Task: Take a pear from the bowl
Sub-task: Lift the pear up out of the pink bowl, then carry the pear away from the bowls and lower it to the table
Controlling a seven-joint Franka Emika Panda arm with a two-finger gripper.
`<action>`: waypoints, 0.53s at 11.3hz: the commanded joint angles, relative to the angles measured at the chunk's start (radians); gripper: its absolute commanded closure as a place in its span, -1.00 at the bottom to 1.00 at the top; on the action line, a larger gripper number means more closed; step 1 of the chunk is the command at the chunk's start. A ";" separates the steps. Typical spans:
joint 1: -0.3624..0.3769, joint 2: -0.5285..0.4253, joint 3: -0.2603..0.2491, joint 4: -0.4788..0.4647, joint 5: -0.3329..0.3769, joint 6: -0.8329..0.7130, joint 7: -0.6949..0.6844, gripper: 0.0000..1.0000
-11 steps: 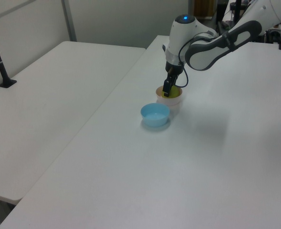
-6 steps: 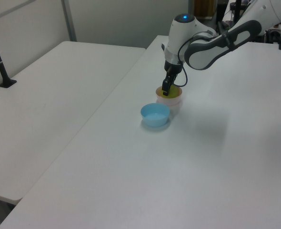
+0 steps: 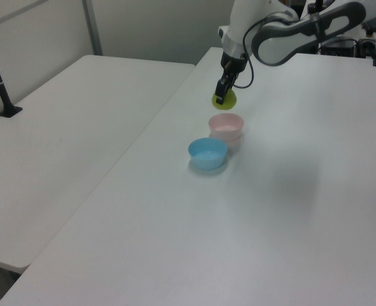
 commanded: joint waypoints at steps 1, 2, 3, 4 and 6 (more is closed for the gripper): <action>-0.104 -0.010 -0.005 -0.017 0.024 -0.007 -0.095 0.17; -0.141 0.008 -0.003 -0.016 0.026 0.001 -0.140 0.16; -0.166 0.025 -0.005 -0.016 0.029 0.052 -0.160 0.16; -0.189 0.041 -0.005 -0.017 0.027 0.104 -0.162 0.16; -0.222 0.091 -0.005 -0.017 0.021 0.166 -0.179 0.16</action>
